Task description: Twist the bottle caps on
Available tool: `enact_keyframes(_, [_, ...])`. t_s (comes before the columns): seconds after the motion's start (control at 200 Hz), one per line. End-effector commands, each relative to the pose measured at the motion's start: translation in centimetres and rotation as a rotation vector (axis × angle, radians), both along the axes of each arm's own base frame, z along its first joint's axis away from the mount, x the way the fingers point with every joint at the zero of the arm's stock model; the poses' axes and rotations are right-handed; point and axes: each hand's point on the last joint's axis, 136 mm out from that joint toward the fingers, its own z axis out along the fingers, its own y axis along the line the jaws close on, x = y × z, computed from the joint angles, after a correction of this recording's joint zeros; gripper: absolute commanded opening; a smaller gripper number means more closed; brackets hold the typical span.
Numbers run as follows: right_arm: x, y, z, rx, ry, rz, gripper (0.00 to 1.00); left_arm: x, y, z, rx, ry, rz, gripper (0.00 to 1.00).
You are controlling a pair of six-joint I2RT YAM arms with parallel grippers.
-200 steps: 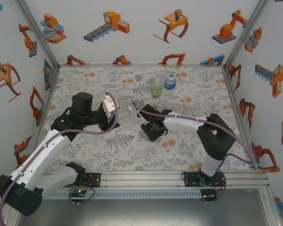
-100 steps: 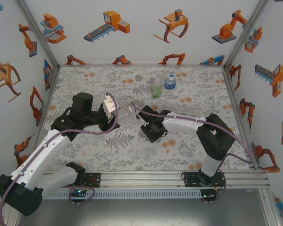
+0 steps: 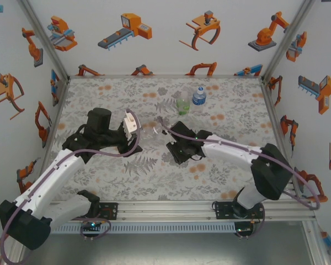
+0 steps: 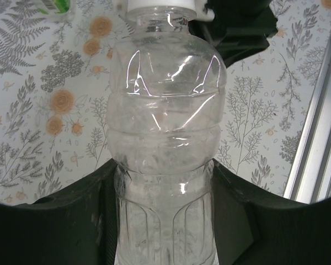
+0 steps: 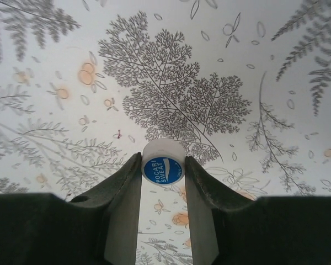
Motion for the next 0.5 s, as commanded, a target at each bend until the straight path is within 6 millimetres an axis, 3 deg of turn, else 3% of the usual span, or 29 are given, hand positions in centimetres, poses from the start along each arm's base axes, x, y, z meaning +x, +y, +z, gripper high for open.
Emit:
enact_keyframes(0.0, [0.2,1.1,4.7,0.14,-0.106,0.036,0.22,-1.0,-0.7,0.7,-0.026,-0.002,-0.09,0.0])
enact_keyframes(0.26, [-1.3,1.0,13.8,0.325,-0.338,0.188,0.21,-3.6,-1.7,0.6,-0.067,0.014,-0.26,0.0])
enact_keyframes(0.496, [-5.5,1.1,18.3,0.488,-0.487,0.444,0.2,-5.5,-1.6,-0.4,-0.036,-0.058,-0.37,0.0])
